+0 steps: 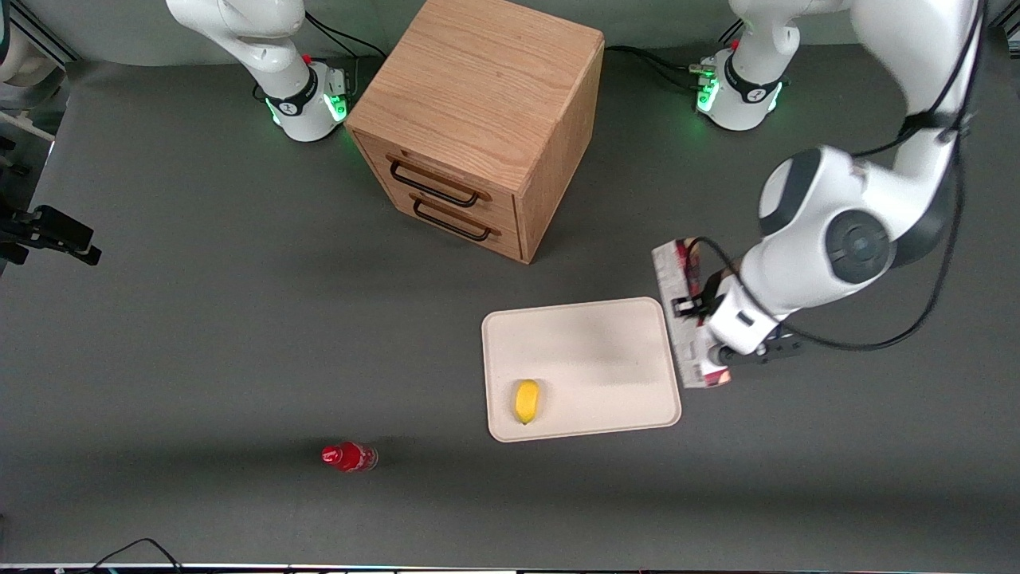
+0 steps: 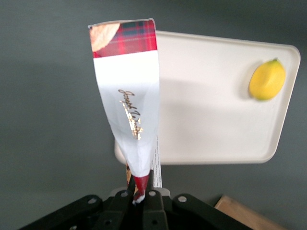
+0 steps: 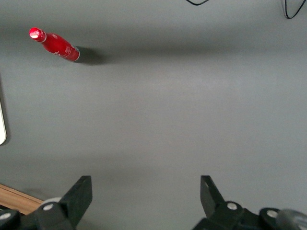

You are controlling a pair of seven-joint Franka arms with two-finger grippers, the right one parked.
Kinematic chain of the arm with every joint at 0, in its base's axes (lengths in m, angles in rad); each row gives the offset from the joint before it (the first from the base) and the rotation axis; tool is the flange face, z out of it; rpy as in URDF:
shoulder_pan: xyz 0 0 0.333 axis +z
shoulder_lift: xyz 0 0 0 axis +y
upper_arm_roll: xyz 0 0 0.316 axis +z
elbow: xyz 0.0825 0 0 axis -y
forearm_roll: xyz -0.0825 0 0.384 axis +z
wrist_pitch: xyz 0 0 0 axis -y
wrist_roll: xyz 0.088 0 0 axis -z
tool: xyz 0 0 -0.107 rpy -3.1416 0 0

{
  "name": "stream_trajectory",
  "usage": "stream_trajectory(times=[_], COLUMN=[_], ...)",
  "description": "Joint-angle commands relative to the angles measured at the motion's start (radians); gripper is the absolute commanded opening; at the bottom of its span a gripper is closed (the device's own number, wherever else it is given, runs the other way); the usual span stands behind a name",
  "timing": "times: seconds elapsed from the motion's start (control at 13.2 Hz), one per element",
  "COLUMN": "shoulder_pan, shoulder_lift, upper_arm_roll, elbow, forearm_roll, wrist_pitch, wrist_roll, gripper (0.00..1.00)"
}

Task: Place red cookie box on tray
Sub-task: 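Lower the held cookie box onto the tray beside the lemon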

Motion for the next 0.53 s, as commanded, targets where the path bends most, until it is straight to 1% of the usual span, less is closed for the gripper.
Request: stream_trajectory(times=[0.0, 0.15, 0.23, 0.3, 0.38, 0.46], shoulder_pan=[-0.006, -0.022, -0.022, -0.022, -0.02, -0.02], shoulder_lift=[0.06, 0.114, 0.141, 0.167, 0.175, 0.192], upper_arm_roll=[-0.008, -0.015, -0.019, -0.019, -0.019, -0.019], elbow=[0.003, 0.003, 0.004, 0.007, 0.004, 0.001], forearm_roll=[0.073, 0.204, 0.252, 0.287, 0.303, 0.303], wrist_pitch=[0.114, 0.166, 0.195, 0.208, 0.211, 0.214], wrist_roll=[-0.065, -0.133, -0.149, -0.149, -0.14, -0.14], gripper=[0.0, 0.0, 0.0, 0.0, 0.0, 0.0])
